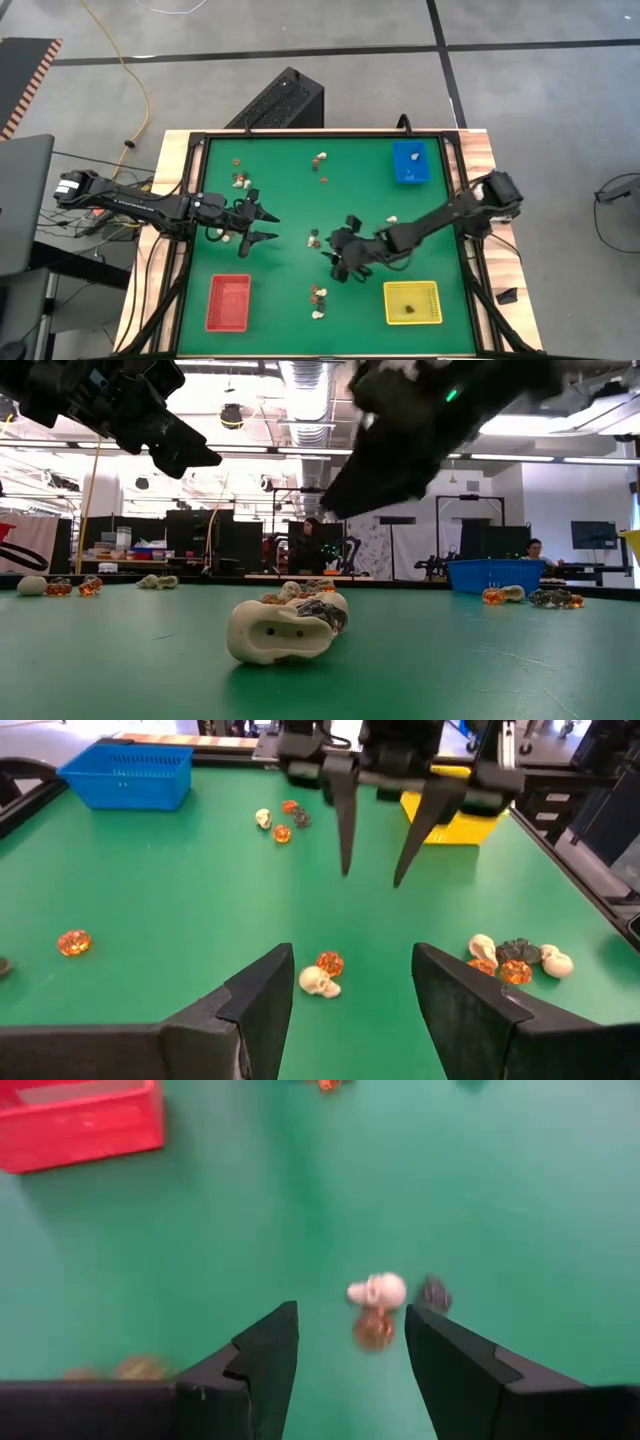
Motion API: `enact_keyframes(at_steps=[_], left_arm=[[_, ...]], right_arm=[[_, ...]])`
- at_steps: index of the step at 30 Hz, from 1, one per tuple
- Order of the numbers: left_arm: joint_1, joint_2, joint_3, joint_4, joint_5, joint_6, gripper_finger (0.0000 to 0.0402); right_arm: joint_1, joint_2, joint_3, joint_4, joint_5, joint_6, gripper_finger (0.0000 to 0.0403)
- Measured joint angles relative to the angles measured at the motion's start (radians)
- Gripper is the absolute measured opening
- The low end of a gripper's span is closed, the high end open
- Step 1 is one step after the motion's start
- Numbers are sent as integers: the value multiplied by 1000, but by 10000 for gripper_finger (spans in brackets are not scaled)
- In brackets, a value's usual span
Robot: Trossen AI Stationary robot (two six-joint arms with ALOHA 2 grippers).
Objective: Sort Halloween decoration
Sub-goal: Put the orange pumpkin toy into the red bin
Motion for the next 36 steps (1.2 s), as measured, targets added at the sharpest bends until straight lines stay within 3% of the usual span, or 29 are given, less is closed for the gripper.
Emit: enact_keyframes(at_steps=[11,18,23,32,36], left_arm=[[0,0,0,-49,0,19,194],[0,0,0,-52,1,18,194],[0,0,0,-51,1,18,194],[0,0,0,-47,1,11,194],[0,0,0,-52,1,11,194]], right_arm=[[-37,177,0,204,42,-29,214],[18,191,-2,204,214,-30,214],[22,202,-6,237,219,-29,214],[-1,334,-6,390,217,-19,214],[1,336,-5,370,215,24,213]])
